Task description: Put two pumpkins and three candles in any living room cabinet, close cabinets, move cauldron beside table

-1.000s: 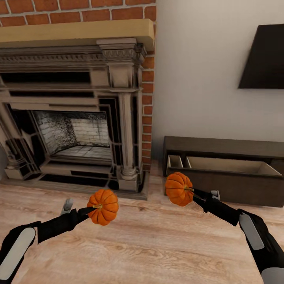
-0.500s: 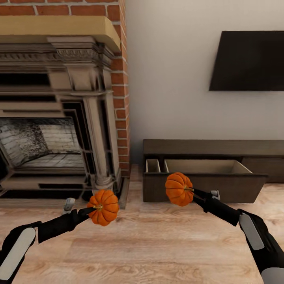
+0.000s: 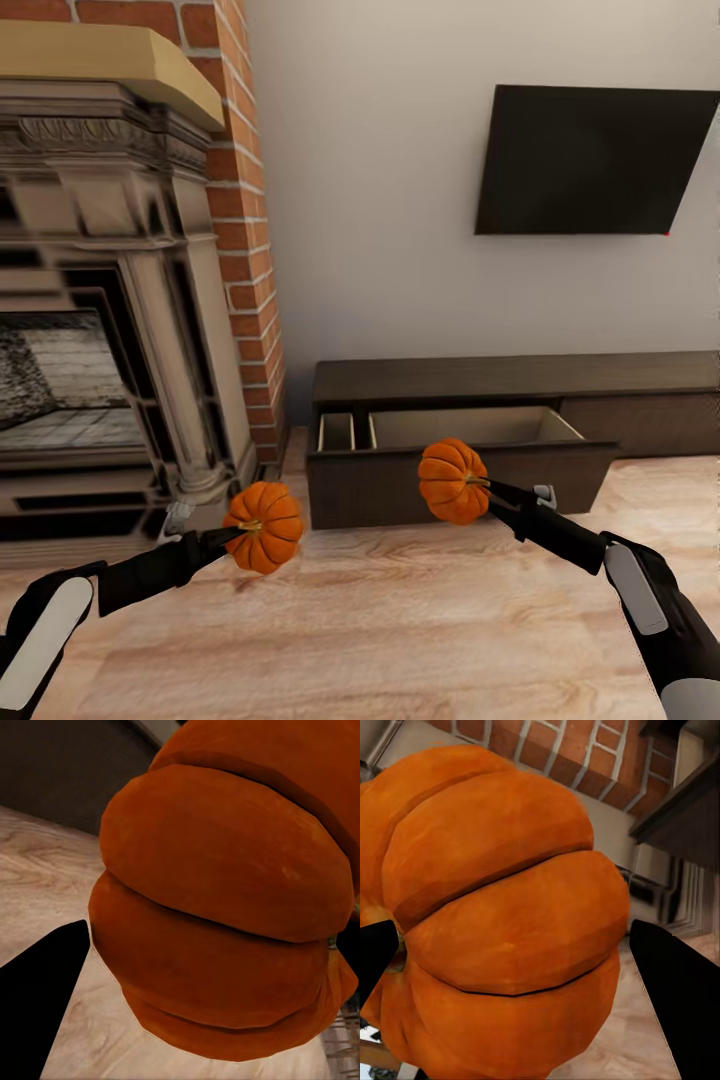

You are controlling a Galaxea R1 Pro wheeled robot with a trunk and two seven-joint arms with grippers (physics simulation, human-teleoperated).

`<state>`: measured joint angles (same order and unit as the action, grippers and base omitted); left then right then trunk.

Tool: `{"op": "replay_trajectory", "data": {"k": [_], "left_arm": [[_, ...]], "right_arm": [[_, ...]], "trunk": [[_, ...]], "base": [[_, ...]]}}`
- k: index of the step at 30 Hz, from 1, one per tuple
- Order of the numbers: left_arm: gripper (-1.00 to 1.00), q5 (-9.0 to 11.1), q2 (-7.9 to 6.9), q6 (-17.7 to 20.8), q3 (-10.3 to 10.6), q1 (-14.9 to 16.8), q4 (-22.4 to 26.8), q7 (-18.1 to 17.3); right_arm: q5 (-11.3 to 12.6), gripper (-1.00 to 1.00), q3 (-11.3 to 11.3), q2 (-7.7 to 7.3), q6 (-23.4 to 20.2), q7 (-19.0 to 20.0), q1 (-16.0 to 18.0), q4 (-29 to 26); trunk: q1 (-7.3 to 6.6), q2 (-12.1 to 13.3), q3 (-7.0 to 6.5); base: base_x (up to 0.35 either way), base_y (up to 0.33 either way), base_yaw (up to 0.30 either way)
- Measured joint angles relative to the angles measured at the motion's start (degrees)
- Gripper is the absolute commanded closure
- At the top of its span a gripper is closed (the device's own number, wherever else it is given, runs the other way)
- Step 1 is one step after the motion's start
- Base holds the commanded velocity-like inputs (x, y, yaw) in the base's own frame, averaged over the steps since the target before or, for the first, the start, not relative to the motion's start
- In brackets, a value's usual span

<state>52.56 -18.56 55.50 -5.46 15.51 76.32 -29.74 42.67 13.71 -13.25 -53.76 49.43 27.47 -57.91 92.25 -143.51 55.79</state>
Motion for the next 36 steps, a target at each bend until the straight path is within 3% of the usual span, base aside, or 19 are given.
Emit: {"op": "replay_trajectory", "data": {"k": [9,31,36], "left_arm": [[1.0,1.41,0.01,0.46,-0.25,0.01,1.64,-0.29],[1.0,1.64,0.04,0.65,-0.01,0.26,2.07,-0.16],[1.0,1.7,0.02,0.63,-0.02,0.35,2.03,0.0]], "right_arm": [[0.79,1.0,0.01,0.02,-0.31,-0.07,0.0,0.03],[0.23,1.0,0.01,0.02,-0.19,-0.29,0.01,-0.08],[0.32,1.0,0.02,0.02,-0.23,-0.3,0.01,-0.01]], "trunk": [[0.01,0.0,-0.01],[-0.56,0.29,-4.88],[-1.65,2.28,-5.78]], "base": [[0.014,-0.057,-0.001],[0.0,0.0,0.0],[0.0,0.0,0.0]]}}
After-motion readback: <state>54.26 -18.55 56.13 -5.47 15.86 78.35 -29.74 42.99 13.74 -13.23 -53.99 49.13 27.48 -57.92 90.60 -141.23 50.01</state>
